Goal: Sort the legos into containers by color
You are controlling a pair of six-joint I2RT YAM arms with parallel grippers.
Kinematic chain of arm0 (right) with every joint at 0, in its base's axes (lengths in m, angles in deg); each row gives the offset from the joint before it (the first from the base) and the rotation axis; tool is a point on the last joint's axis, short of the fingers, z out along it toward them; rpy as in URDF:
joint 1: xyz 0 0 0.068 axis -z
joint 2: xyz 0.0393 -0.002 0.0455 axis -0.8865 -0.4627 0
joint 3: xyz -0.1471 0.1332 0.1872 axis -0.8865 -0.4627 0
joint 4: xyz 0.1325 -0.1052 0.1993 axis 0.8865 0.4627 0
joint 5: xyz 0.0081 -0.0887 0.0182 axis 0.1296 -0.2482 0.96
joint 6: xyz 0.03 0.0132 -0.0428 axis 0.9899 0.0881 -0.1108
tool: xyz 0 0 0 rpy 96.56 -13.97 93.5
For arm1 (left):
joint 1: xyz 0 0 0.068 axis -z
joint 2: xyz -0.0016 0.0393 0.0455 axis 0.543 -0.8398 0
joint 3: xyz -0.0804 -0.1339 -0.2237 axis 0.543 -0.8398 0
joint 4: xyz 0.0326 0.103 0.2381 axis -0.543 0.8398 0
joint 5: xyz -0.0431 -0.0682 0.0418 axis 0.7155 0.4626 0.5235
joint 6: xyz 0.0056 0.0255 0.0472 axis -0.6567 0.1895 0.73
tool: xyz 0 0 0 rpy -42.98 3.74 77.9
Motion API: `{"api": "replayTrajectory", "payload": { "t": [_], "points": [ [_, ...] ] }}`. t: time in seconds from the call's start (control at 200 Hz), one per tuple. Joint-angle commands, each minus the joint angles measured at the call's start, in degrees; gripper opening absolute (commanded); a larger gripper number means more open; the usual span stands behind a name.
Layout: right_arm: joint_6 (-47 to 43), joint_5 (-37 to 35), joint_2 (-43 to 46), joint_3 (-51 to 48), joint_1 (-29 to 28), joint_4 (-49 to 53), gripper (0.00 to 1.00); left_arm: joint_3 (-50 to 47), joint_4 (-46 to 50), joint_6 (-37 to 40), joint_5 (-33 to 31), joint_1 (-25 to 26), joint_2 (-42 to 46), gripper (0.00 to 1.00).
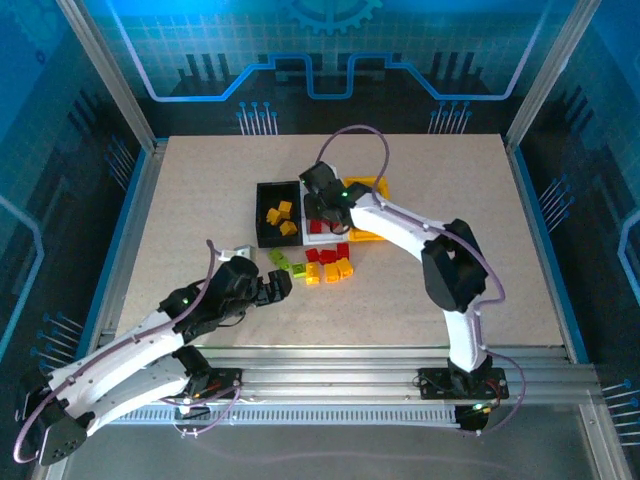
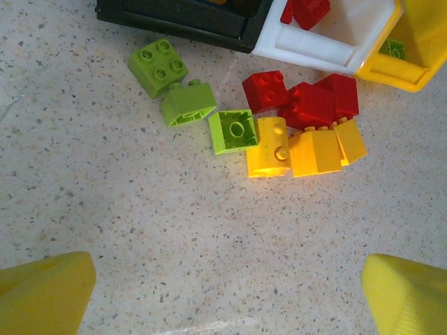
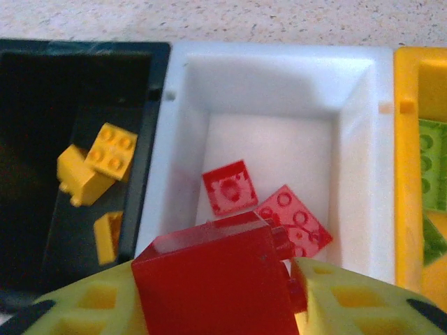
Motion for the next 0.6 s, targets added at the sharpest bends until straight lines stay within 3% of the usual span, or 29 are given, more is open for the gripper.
{"api": "replayTrajectory", "payload": {
  "t": [0.0, 0.065, 0.14, 0.41, 0.595],
  "points": [
    [0.47, -0.74, -1.88, 4.44, 0.9, 4.34, 0.6, 0.0, 2.4, -0.37, -0.54, -0.21, 1.46, 0.99],
    [-0.34, -0.05, -0.59, 4.0, 0.86, 3.07, 0.7, -0.22, 2.43, -0.26, -0.7, -0.17, 1.72, 0.99],
    [-1.01, 0.23, 2.17, 2.08, 0.48, 2.04, 0.74, -0.32, 2.22, -0.13, -0.92, -0.18, 1.73, 0.99],
    [2.19, 0.94, 18.58, -19.35, -2.79, -0.79, 0.76, -0.67, 0.33, 0.19, -0.7, -0.23, 1.51, 0.99],
    [5.22, 3.16, 20.77, -30.18, -3.8, -1.74, 0.76, -1.35, -0.9, 0.41, -0.42, -0.35, 0.81, 0.99]
  ]
}}
